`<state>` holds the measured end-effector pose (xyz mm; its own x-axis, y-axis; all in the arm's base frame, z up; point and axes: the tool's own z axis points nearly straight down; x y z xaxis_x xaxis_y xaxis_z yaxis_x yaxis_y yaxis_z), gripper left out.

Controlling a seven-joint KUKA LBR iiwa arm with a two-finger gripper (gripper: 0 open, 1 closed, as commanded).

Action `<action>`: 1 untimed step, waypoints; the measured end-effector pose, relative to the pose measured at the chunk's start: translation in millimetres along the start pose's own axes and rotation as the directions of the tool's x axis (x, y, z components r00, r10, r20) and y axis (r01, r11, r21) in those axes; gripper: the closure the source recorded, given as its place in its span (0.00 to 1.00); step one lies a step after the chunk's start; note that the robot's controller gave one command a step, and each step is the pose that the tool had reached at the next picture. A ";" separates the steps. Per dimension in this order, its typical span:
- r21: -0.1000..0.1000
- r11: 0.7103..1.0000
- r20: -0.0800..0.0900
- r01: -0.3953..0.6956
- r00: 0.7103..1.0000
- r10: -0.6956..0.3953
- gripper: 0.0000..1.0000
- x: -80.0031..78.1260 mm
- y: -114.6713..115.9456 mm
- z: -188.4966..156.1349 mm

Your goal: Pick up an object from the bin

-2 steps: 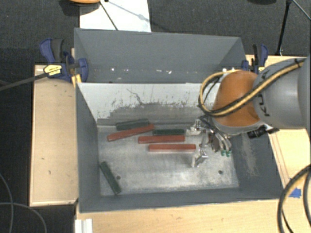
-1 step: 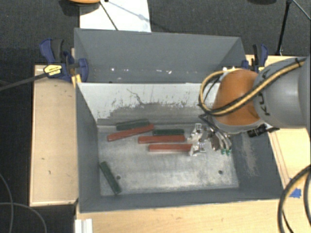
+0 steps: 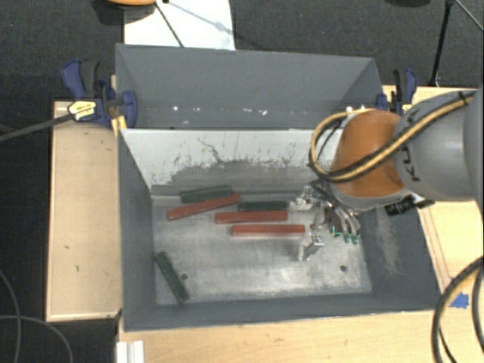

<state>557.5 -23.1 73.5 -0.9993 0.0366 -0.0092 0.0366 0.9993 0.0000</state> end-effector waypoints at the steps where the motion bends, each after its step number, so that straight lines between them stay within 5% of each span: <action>1: 0.000 1.000 0.000 0.000 1.000 0.000 0.00 -0.1 0.0 -0.1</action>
Offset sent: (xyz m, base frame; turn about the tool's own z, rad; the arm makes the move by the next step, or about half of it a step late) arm 0.0285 0.0612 -0.0035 -0.0805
